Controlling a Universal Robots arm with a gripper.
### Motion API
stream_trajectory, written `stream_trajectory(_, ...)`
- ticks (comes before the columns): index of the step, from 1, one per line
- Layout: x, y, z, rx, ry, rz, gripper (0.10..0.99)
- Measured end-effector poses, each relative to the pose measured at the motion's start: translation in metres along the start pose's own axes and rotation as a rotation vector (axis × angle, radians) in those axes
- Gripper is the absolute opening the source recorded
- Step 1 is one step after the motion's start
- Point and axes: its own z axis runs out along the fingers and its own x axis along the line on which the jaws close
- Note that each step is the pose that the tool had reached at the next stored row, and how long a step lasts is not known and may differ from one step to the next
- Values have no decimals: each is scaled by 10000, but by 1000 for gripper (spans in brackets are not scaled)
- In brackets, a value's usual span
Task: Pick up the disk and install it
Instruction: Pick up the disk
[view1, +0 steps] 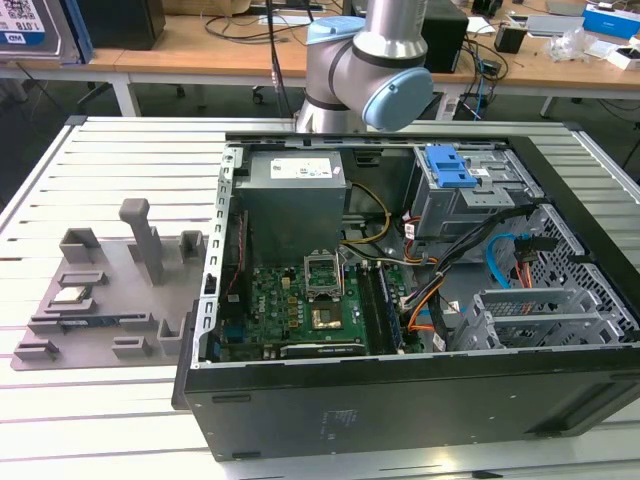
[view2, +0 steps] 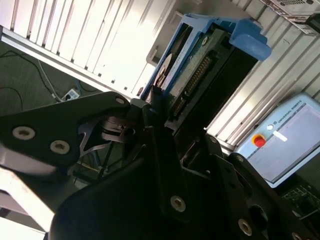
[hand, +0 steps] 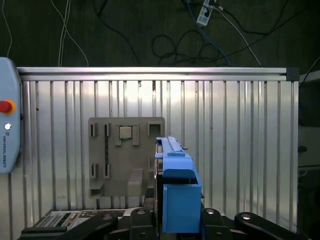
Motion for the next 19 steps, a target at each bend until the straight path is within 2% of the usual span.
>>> stream_trajectory(2,1,0,32,1,0,0,361)
stream_trajectory(5,4,1,129,1,0,0,361)
stream_trajectory(19,12,3,384,-1,1,0,361)
